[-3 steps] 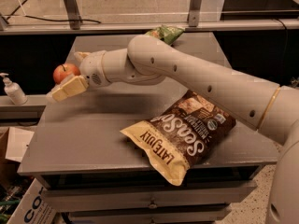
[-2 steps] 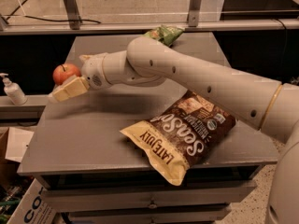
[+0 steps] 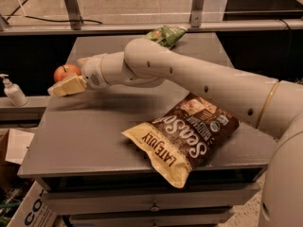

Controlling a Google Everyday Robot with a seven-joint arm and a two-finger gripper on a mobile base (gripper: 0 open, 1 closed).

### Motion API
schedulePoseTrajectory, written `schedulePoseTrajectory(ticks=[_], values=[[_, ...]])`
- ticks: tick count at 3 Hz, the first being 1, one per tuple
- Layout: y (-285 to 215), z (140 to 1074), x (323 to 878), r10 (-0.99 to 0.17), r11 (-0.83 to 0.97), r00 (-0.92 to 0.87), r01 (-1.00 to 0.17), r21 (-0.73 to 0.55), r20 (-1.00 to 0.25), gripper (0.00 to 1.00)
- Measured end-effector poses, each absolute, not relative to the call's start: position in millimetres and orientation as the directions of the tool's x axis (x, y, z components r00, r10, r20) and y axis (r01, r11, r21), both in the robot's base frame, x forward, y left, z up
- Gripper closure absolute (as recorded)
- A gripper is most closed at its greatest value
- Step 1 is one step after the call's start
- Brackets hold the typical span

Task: Move apple near green jalapeno chip bag

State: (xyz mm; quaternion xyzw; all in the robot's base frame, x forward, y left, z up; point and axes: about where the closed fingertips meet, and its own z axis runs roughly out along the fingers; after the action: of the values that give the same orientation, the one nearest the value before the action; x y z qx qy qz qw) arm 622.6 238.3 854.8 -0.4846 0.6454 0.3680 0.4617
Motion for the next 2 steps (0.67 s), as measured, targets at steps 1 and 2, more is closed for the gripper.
schedulePoseTrajectory(ticks=[1,2], values=[[240.9,855.2,630.5,-0.279,0.274,-0.115,-0.961,0.036,-0.953,0.42],[243.4,852.9,631.4,-0.274,0.279,-0.128,-0.959,0.049,-0.953,0.64]])
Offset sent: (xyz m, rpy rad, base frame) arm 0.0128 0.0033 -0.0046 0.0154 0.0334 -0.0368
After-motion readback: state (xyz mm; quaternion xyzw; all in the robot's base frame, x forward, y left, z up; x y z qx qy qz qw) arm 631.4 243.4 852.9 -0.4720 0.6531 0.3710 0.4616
